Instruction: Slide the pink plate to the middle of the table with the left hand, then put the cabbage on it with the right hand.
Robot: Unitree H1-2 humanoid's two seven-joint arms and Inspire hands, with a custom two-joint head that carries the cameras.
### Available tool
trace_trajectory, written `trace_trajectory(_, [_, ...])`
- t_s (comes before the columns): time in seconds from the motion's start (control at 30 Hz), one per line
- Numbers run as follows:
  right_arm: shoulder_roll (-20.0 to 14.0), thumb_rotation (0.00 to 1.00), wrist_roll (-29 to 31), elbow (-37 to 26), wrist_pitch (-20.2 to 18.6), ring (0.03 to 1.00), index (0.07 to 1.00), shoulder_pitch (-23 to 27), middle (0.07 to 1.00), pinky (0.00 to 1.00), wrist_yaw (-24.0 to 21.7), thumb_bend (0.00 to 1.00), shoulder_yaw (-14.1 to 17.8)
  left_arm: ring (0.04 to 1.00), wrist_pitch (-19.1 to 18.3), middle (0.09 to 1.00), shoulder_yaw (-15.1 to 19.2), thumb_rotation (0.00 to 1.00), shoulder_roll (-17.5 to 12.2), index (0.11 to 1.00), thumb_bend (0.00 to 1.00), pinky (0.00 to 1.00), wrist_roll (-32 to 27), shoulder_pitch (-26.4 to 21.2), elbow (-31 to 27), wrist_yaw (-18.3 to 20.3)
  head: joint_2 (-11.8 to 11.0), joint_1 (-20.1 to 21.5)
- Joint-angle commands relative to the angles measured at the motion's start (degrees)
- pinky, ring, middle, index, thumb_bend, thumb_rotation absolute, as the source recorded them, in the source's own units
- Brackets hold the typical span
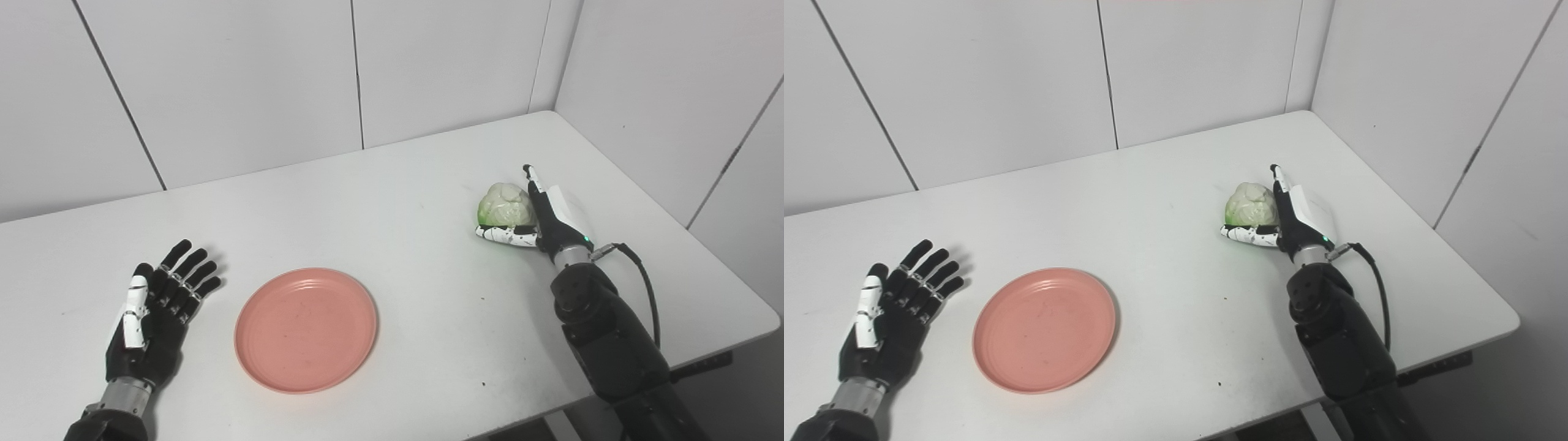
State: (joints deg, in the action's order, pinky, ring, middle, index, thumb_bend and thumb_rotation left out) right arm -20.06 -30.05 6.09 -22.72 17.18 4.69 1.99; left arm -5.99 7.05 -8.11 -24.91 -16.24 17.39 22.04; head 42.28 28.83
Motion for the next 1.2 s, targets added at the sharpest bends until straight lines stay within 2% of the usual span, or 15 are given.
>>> trace_trajectory(0.0, [-0.41, 0.43, 0.48, -0.39, 2.24, 0.892, 0.962, 2.63, 0.94, 0.79, 1.94, 1.0, 0.61, 0.827, -4.36, 0.842, -0.35, 1.0, -0.72, 0.831, 0.45, 0.8, 0.47, 2.39, 1.86, -0.86, 0.04, -0.01])
trace_trajectory(0.23, [0.43, 0.42, 3.48, 1.12, 4.21, 0.877, 0.939, 3.31, 0.919, 0.78, 3.86, 1.0, 1.73, 0.822, -4.71, 0.835, -0.3, 1.0, -0.49, 0.822, 0.45, 0.8, 0.45, 2.58, 1.39, -1.27, -0.16, -0.24])
trace_trajectory(0.37, [0.85, 0.35, 5.76, 2.28, 6.55, 0.84, 0.904, 3.6, 0.878, 0.76, 5.13, 1.0, 2.41, 0.826, -4.46, 0.842, -0.34, 1.0, -0.53, 0.831, 0.46, 0.8, 0.43, 2.55, 1.62, -0.93, -0.16, -0.24])
trace_trajectory(0.5, [1.02, 0.25, 7.86, 2.84, 8.71, 0.743, 0.842, 3.64, 0.786, 0.67, 5.44, 1.0, 2.73, 0.822, -4.8, 0.838, -0.27, 1.0, -0.46, 0.829, 0.45, 0.8, 0.43, 2.6, 1.4, -1.23, -0.12, -0.31])
trace_trajectory(0.53, [0.92, 0.16, 8.2, 2.92, 9.25, 0.67, 0.76, 3.61, 0.714, 0.6, 5.42, 0.95, 2.61, 0.821, -4.87, 0.838, -0.28, 1.0, -0.45, 0.83, 0.45, 0.8, 0.49, 2.61, 1.34, -1.32, -0.1, -0.28])
trace_trajectory(0.6, [0.46, 0.06, 7.84, 2.94, 9.37, 0.583, 0.663, 3.52, 0.629, 0.53, 5.23, 0.9, 1.96, 0.821, -4.81, 0.838, -0.3, 1.0, -0.47, 0.829, 0.45, 0.8, 0.57, 2.61, 1.35, -1.29, -0.03, -0.22])
trace_trajectory(0.63, [0.13, 0.08, 7.25, 2.95, 9.09, 0.54, 0.564, 3.51, 0.582, 0.49, 5.06, 0.7, 1.47, 0.822, -4.7, 0.839, -0.3, 1.0, -0.5, 0.829, 0.46, 0.8, 0.56, 2.61, 1.43, -1.15, -0.03, -0.22])
trace_trajectory(0.7, [-0.47, 0.11, 6.2, 2.91, 7.96, 0.52, 0.519, 3.57, 0.56, 0.48, 4.59, 0.6, 0.59, 0.821, -4.63, 0.838, -0.23, 1.0, -0.5, 0.829, 0.45, 0.8, 0.51, 2.59, 1.55, -1.09, -0.03, -0.22])
trace_trajectory(0.73, [-0.74, 0.06, 5.86, 2.9, 7.37, 0.508, 0.502, 3.61, 0.526, 0.47, 4.36, 0.56, 0.2, 0.821, -4.64, 0.837, -0.26, 1.0, -0.52, 0.827, 0.45, 0.8, 0.54, 2.6, 1.52, -1.06, -0.03, -0.22])
trace_trajectory(0.8, [-1.24, 0.01, 5.16, 2.9, 6.2, 0.496, 0.489, 3.67, 0.497, 0.46, 4.06, 0.54, -0.53, 0.822, -4.75, 0.838, -0.28, 1.0, -0.55, 0.829, 0.45, 0.8, 0.51, 2.59, 1.5, -1.03, 0.05, -0.19])
trace_trajectory(0.97, [-1.64, 0.0, 3.81, 2.48, 3.43, 0.488, 0.484, 3.73, 0.493, 0.45, 3.62, 0.53, -1.23, 0.818, -5.1, 0.835, -0.25, 1.0, -0.58, 0.826, 0.45, 0.8, 0.34, 2.58, 1.35, -0.99, 0.05, -0.19])
trace_trajectory(1.07, [-1.73, 0.0, 2.99, 2.21, 3.39, 0.452, 0.496, 3.64, 0.474, 0.4, 3.91, 0.53, -1.44, 0.82, -5.05, 0.836, -0.37, 1.0, -0.67, 0.826, 0.45, 0.8, 0.46, 2.59, 1.28, -0.82, 0.05, -0.19])
trace_trajectory(1.17, [-1.49, 0.0, 2.67, 2.08, 3.64, 0.465, 0.49, 3.55, 0.481, 0.4, 4.4, 0.53, -1.17, 0.822, -4.88, 0.837, -0.41, 1.0, -0.63, 0.825, 0.45, 0.8, 0.58, 2.57, 1.41, -0.83, -0.06, -0.3])
